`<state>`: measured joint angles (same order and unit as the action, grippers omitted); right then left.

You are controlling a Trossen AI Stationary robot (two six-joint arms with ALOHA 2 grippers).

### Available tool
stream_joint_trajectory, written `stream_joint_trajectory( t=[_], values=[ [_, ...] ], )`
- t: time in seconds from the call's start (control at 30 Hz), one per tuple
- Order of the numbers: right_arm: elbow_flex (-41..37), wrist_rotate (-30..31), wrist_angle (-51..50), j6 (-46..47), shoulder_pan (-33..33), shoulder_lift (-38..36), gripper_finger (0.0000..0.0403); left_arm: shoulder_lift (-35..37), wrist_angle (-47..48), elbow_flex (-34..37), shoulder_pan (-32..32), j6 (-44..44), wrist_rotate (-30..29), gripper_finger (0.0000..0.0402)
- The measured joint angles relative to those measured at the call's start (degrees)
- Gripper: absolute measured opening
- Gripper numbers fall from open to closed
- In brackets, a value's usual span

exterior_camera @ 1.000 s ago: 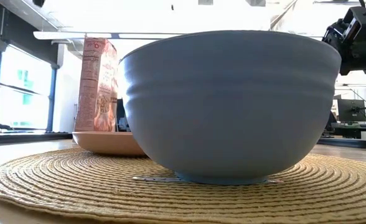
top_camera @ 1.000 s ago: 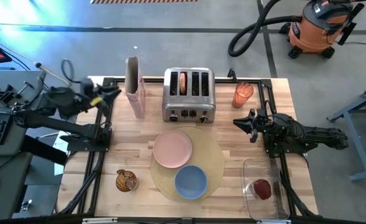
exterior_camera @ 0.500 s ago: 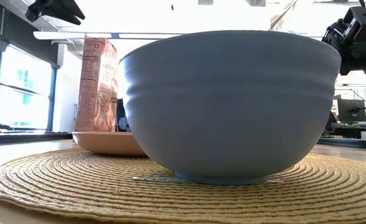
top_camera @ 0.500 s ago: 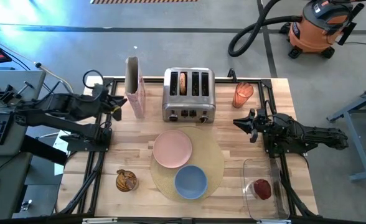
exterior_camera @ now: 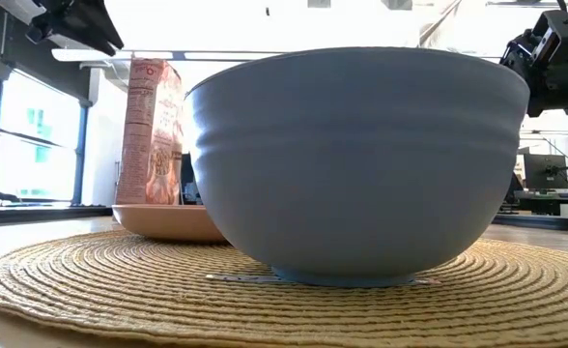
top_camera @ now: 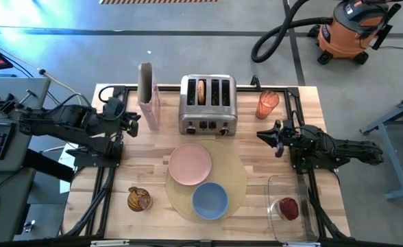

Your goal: Arrange a breakfast setting

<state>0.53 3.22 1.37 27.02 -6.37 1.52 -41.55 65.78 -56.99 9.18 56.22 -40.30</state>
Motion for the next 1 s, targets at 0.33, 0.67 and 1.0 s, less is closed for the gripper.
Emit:
stream_joint_trajectory(
  t=[0.33,0.67,1.0],
  values=[
    [0.00,-0.02,0.00,0.00,-0.02,0.00,0.0046,-2.55,6.30,0.00,4.93,12.80,-2.28,0.0094],
    [0.00,0.00,0.00,0.00,-0.02,0.00,0.0046,-7.84,11.31,0.00,8.89,25.51,-0.60,0.0100],
    [-0.01,-0.02,0.00,-0.01,-0.02,0.01,0.0046,-12.73,14.09,0.02,10.76,34.50,1.10,0.0177]
  ],
)
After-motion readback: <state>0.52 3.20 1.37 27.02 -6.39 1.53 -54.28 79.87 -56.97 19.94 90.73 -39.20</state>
